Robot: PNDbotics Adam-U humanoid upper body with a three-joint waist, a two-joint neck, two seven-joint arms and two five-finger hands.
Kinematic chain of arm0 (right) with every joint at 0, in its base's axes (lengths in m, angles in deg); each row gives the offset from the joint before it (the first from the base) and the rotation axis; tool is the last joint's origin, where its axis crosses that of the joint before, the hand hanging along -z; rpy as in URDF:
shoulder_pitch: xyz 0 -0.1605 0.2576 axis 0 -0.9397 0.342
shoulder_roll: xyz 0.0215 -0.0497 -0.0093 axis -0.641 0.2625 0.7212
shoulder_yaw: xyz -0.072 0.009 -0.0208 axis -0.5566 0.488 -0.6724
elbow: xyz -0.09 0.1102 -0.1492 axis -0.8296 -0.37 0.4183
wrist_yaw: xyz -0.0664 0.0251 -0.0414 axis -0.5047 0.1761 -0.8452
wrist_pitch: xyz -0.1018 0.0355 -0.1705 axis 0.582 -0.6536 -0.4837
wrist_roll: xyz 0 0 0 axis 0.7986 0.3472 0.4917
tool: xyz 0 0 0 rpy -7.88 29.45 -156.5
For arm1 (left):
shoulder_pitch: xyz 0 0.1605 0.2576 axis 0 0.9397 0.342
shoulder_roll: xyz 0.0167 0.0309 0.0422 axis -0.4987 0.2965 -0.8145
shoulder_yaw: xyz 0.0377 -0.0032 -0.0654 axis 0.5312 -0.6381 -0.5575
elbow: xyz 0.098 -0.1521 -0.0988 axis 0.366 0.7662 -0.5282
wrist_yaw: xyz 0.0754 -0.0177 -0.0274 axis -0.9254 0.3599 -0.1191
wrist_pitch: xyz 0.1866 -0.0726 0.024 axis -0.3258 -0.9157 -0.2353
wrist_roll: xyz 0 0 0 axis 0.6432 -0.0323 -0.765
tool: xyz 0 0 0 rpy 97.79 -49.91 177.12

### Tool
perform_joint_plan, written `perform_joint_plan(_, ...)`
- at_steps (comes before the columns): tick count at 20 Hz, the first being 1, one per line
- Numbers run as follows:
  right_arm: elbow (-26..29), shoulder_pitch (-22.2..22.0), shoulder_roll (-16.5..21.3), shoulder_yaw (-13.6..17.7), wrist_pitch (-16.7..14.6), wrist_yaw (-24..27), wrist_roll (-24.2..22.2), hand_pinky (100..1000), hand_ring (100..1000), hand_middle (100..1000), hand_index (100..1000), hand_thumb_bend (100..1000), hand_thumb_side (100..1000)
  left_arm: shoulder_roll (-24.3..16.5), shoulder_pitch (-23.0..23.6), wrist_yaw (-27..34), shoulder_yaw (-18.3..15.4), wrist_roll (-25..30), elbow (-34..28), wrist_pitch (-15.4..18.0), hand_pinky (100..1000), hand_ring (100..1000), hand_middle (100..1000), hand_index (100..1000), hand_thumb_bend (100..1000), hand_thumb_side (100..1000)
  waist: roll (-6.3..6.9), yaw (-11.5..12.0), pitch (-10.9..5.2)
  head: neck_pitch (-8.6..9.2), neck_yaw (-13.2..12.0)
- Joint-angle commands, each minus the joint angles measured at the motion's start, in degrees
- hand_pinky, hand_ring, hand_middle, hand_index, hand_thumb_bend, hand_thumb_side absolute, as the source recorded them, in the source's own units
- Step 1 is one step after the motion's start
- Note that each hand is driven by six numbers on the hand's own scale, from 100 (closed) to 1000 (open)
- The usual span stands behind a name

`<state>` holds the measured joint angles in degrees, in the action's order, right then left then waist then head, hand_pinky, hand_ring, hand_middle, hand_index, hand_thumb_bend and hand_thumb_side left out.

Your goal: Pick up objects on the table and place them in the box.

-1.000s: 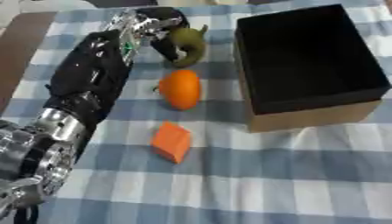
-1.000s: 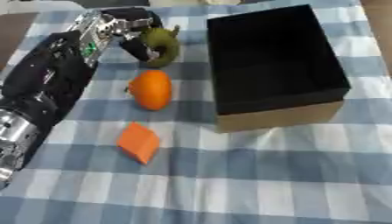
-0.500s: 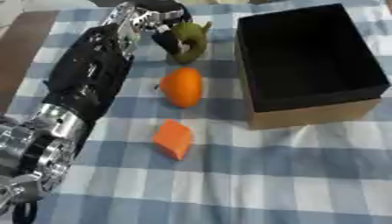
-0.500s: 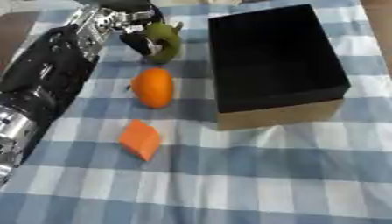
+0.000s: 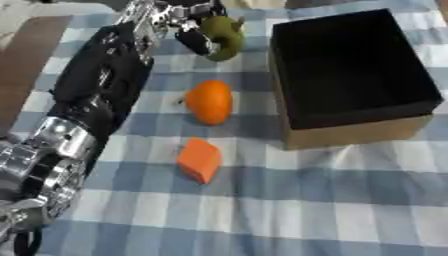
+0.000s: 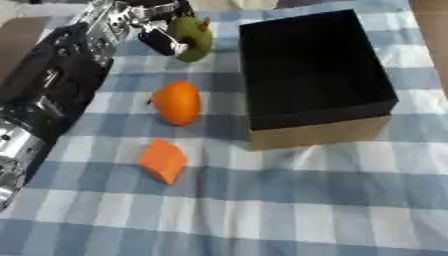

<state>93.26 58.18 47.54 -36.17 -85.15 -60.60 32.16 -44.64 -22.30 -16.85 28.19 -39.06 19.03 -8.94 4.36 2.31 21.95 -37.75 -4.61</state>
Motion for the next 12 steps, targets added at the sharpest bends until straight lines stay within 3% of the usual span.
perform_joint_plan(1, 0.58, 0.17, 1.64, 0.45, 0.09, 0.38, 0.23, 922, 1000, 408, 903, 100, 470, -0.64, -2.08, 0.68, 0.37, -0.91, -1.85, 1.77, 675, 718, 675, 697, 100, 187, 0.39, -0.04, -2.56, -0.14, 0.18)
perform_joint_plan(2, 0.58, 0.16, 1.69, 0.47, 0.11, 0.42, 0.26, 922, 1000, 409, 903, 100, 474, -0.61, -2.11, 0.96, 0.45, -1.04, -2.24, 2.30, 672, 715, 672, 696, 100, 241, 0.43, -0.06, -2.63, -0.17, 0.23)
perform_joint_plan(3, 0.58, 0.14, 1.74, 0.49, 0.13, 0.46, 0.28, 922, 1000, 409, 903, 100, 470, -0.58, -2.16, 1.30, 0.51, -1.17, -2.73, 2.73, 672, 715, 672, 696, 100, 197, 0.47, -0.07, -2.69, -0.19, 0.28)
perform_joint_plan(12, 0.58, -0.01, 2.44, 0.64, -0.14, 0.97, 0.69, 920, 1000, 416, 901, 100, 470, 1.49, -3.56, 9.02, 2.27, 1.41, -8.96, 5.65, 677, 716, 669, 693, 100, 235, 0.57, -0.08, -3.42, -0.54, 0.59)
